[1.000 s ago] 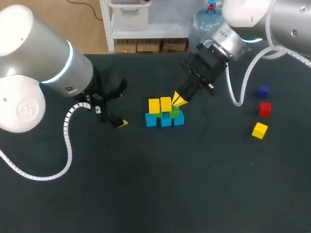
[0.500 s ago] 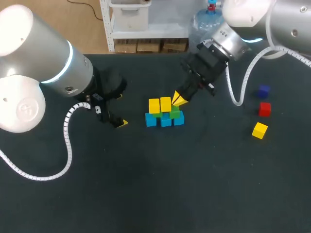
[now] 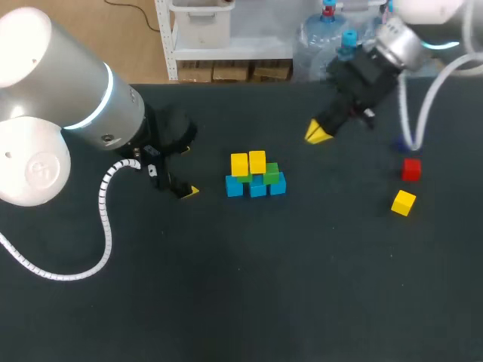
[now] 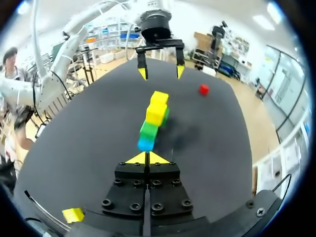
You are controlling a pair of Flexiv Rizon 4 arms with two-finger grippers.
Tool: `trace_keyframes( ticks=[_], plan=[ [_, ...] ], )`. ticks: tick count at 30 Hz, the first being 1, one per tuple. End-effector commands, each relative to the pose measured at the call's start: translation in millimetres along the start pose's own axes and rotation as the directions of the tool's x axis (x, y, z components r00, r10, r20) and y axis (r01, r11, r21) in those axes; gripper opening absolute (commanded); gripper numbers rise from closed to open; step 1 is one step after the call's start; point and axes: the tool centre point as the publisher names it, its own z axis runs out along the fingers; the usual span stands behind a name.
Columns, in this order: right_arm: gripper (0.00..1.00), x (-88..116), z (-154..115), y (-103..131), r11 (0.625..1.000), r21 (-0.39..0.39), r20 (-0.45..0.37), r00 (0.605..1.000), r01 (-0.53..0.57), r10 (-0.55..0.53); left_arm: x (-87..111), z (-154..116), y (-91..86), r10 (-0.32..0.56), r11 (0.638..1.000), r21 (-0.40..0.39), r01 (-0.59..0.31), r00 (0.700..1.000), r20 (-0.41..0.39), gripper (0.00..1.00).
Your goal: Place the blue cubes, place green cubes on the blue cubes, place the yellow cubes on the green cubes, then place the red cubes on the yellow cubes, and place purple cube on the red cubes.
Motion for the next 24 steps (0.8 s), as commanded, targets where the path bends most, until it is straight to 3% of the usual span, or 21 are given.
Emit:
trace_keyframes(
  ticks=[1, 7, 10, 11, 12, 13, 17, 24],
  plan=[
    [0.0, 6.5, -21.1, 51.0, 0.983, 0.179, -0.031, 0.998, -0.042, 0.048, 1.3, 0.3, 1.1, 0.003, 1.0, 0.004, -0.003, 1.0, 0.005, 1.0],
    [0.0, 25.2, -27.1, 74.8, 0.974, 0.183, -0.06, 0.987, -0.137, 0.15, 1.3, 0.3, 1.1, 0.003, 1.0, 0.004, -0.003, 1.0, 0.005, 1.0],
    [0.17, 35.6, -30.8, 83.7, 0.965, 0.189, -0.069, 0.978, -0.182, 0.198, 1.3, 0.3, 1.1, 0.003, 1.0, 0.004, -0.003, 1.0, 0.005, 1.0],
    [0.27, 37.7, -32.1, 85.4, 0.961, 0.193, -0.071, 0.975, -0.196, 0.213, 1.3, 0.3, 1.1, 0.003, 1.0, 0.004, -0.003, 1.0, 0.005, 1.0],
    [0.69, 38.8, -35.4, 88.9, 0.955, 0.203, -0.075, 0.969, -0.216, 0.235, 1.3, 0.3, 1.1, 0.003, 1.0, 0.004, -0.003, 1.0, 0.005, 1.0],
    [1.0, 40.2, -38.6, 91.1, 0.951, 0.209, -0.081, 0.966, -0.226, 0.247, 1.3, 0.3, 1.1, 0.003, 1.0, 0.004, -0.003, 1.0, 0.005, 1.0],
    [1.0, 40.9, -53.9, 97.7, 0.944, 0.229, -0.137, 0.953, -0.236, 0.271, 1.3, 0.3, 1.1, 0.003, 1.0, 0.004, -0.003, 1.0, 0.005, 1.0],
    [1.0, 22.7, -65.0, 94.2, 0.947, 0.22, -0.263, 0.921, -0.232, 0.287, 1.3, 0.3, 1.1, 0.003, 1.0, 0.004, -0.003, 1.0, 0.005, 1.0]
  ],
)
